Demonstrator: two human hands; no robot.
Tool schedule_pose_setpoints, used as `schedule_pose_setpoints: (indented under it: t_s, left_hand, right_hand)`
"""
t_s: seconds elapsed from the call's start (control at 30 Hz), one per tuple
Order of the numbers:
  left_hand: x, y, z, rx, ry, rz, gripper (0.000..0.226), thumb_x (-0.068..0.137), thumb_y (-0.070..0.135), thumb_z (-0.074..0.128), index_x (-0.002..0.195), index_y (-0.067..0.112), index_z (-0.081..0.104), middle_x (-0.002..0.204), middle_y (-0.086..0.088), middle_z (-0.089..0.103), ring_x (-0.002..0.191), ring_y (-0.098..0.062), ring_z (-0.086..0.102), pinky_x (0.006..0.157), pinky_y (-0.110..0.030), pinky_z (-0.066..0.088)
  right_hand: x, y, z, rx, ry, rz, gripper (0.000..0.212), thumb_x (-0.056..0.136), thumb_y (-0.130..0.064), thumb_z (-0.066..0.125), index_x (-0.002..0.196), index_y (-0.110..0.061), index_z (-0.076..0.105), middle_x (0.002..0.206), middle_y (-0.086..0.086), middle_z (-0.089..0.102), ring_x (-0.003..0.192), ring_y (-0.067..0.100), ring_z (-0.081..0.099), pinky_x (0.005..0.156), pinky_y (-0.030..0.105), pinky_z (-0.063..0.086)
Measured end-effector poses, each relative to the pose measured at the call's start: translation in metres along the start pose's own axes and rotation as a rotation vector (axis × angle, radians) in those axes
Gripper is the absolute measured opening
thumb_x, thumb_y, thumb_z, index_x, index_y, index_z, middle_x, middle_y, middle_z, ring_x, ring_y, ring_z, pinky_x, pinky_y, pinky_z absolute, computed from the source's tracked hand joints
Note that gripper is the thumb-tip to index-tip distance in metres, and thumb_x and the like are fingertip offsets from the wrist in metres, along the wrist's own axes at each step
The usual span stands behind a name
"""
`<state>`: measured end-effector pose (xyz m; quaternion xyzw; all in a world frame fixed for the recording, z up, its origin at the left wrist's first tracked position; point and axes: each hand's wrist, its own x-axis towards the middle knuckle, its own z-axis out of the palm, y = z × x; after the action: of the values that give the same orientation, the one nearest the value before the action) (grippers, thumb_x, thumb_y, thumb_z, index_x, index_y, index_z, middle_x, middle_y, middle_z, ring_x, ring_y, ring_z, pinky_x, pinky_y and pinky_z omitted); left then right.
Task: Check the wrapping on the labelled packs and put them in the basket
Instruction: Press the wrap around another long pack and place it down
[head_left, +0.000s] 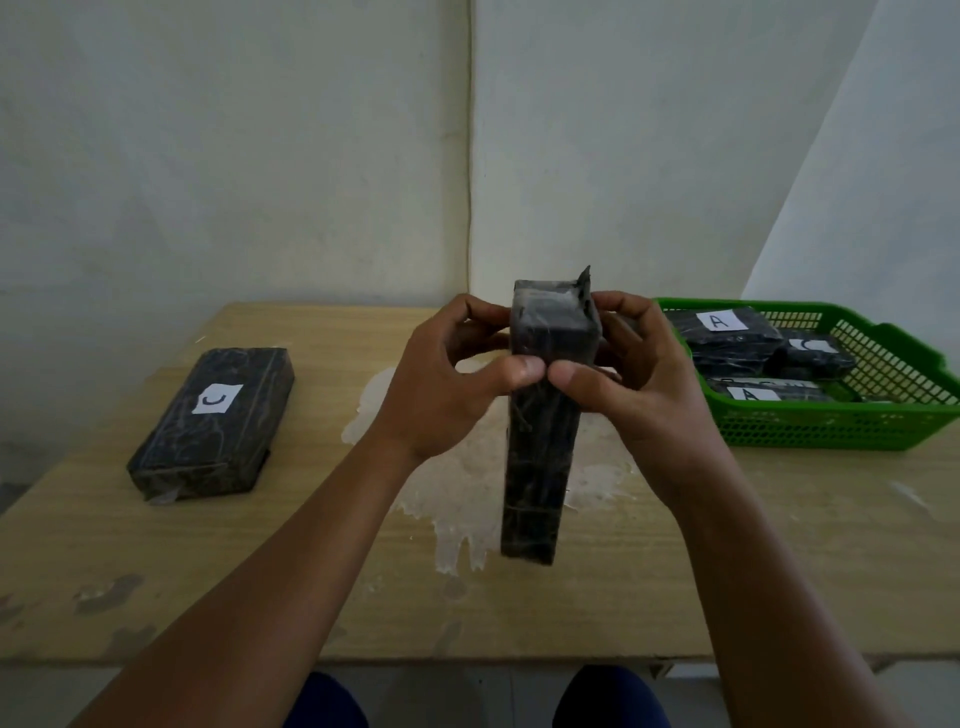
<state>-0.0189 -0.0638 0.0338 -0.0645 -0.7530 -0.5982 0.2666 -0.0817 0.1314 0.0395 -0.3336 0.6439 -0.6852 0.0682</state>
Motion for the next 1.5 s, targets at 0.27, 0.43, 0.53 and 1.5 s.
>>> schedule_pose_setpoints:
  t_s: [0.27,0.43,0.53,1.5]
  left_hand:
    - [0.007,0.006,0.001,-0.110,0.095,-0.308,0.060,0.074,0.066,0.069,0.107,0.016,0.070,0.103,0.007,0.079,0.104,-0.014,0.075,0.075,-0.035,0.060]
    - [-0.010,-0.001,0.006,-0.053,-0.169,-0.410,0.071,0.078,0.058,0.073,0.143,0.036,0.055,0.135,0.009,0.070,0.117,-0.006,0.070,0.097,-0.042,0.061]
    - [-0.018,-0.002,0.012,-0.129,-0.285,-0.485,0.083,0.071,0.060,0.073,0.148,0.043,0.048,0.129,0.004,0.073,0.111,-0.019,0.075,0.085,-0.039,0.063]
    - [-0.003,0.020,0.018,-0.147,-0.091,-0.553,0.044,0.083,0.055,0.063,0.113,0.025,0.075,0.107,-0.001,0.076,0.097,-0.027,0.073,0.068,-0.033,0.058]
  right_hand:
    - [-0.011,0.028,0.013,-0.079,-0.054,0.266,0.109,0.059,-0.057,0.091,0.155,-0.049,0.041,0.139,-0.004,0.065,0.124,0.017,0.067,0.102,0.045,0.058]
    - [0.005,0.017,0.009,0.217,0.146,0.398,0.064,0.078,-0.054,0.076,0.131,-0.019,0.068,0.119,0.010,0.078,0.114,0.036,0.074,0.099,0.055,0.058]
    - [0.012,0.008,0.007,0.259,0.170,0.467,0.067,0.078,-0.064,0.077,0.126,-0.019,0.069,0.119,0.009,0.079,0.114,0.033,0.075,0.106,0.060,0.053]
    - [-0.002,-0.013,0.018,0.056,0.040,0.430,0.059,0.082,-0.071,0.065,0.124,-0.031,0.073,0.115,-0.002,0.080,0.118,0.025,0.071,0.107,0.060,0.053]
